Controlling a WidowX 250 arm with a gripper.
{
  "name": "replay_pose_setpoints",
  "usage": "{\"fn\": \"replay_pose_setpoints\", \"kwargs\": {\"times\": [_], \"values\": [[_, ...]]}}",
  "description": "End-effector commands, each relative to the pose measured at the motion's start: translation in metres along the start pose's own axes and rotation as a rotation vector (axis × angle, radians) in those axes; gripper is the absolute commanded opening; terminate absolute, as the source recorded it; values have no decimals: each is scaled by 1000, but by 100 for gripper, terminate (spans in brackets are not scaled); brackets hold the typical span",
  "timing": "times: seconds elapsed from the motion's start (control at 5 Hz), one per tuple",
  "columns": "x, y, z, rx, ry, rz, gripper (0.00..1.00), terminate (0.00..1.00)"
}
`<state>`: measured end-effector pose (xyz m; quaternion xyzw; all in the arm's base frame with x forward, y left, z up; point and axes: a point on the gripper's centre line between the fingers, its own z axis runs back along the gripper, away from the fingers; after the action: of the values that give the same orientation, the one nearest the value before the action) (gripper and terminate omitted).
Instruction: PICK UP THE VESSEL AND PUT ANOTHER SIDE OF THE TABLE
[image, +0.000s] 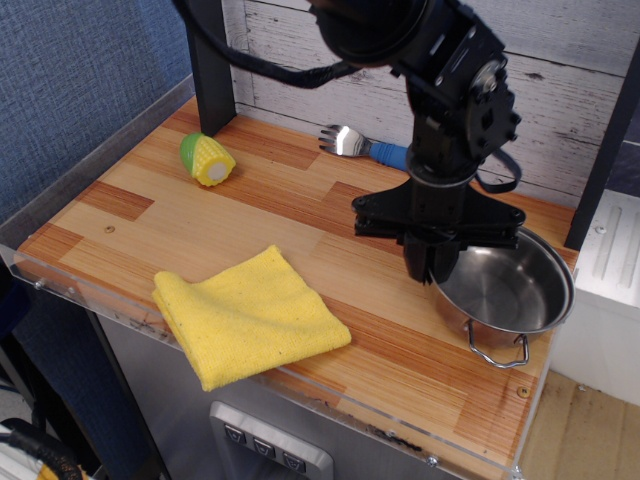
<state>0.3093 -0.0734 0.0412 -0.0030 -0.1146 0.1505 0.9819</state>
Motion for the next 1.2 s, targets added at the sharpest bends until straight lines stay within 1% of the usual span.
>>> {"fn": "replay_pose_setpoints", "kwargs": {"times": [0.0,0.2,0.4,0.8,1.0], "values": [[28,11,66,-98,-116,8,0,0],[33,41,92,-94,-149,30,0,0],[34,78,105,-81,-179,79,0,0],[30,163,99,-18,-182,269,0,0],[34,200,88,13,-175,354,0,0]]}}
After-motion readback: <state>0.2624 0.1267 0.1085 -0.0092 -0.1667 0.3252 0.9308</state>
